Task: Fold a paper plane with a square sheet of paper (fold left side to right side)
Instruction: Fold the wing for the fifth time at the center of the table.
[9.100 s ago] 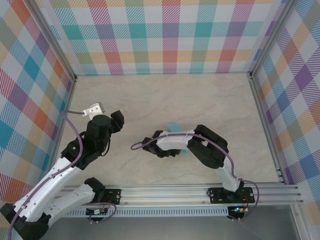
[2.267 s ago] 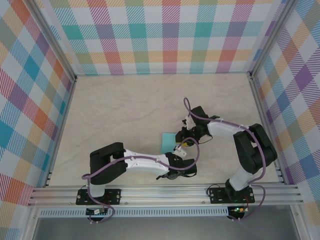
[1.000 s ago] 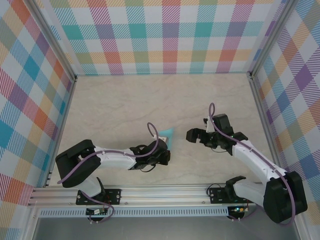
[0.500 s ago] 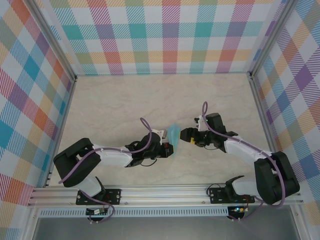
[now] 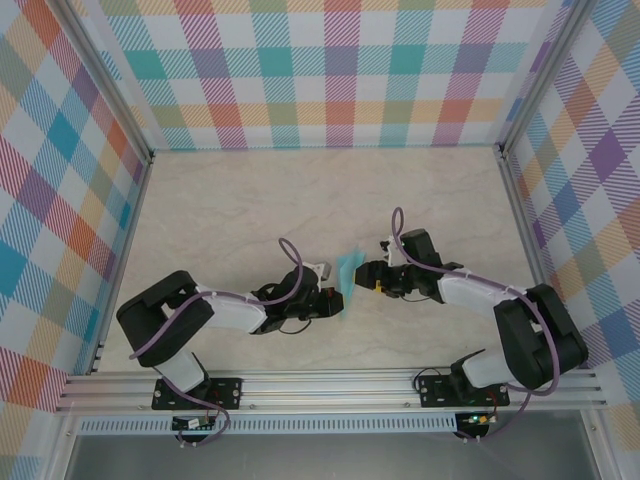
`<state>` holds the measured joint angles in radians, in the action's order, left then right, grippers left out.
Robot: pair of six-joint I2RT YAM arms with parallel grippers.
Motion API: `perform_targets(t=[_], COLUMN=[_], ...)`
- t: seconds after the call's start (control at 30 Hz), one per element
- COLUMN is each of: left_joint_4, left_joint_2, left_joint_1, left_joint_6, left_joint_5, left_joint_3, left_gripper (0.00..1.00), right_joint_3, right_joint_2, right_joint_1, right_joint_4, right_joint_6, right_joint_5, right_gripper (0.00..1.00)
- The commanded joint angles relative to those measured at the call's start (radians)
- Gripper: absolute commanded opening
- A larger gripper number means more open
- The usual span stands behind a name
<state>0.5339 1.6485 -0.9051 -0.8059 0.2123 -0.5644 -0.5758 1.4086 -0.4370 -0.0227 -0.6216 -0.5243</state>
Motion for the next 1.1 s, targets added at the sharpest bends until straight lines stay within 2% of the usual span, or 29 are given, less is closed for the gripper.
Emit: perform_targets(t=[0.0,0.33,0.73,1.07], left_joint_4=[0.066,0.078,0.075,0.068], left_joint_2=[0.029,0.046,0.054,0.054], left_joint_1=[0.021,0.027,0.029,0.029], left_joint_6=[-0.022,-0.027,-0.027,-0.027], left_joint_5=[0.029,0.036,0.036,0.038], left_joint_3=[-0.006,-0.009,-0.014,-0.022], left_gripper=[0.00,0.00,0.00,0.00], right_joint_3=[-0.002,-0.028,-0.075,-0.134], right_joint_2=[0.019,0.082,0.169,0.226], right_joint_1=[-0.005,-0.028,-0.054,-0.067], right_joint_4=[-0.050,-0.096,-0.150,-0.065], right_joint_6=[-0.021,-0.085,-0.115,-0.118], right_joint_5=[0.014,0.068,0.095,0.156], right_gripper=[0.63,0.54,0.50,0.47])
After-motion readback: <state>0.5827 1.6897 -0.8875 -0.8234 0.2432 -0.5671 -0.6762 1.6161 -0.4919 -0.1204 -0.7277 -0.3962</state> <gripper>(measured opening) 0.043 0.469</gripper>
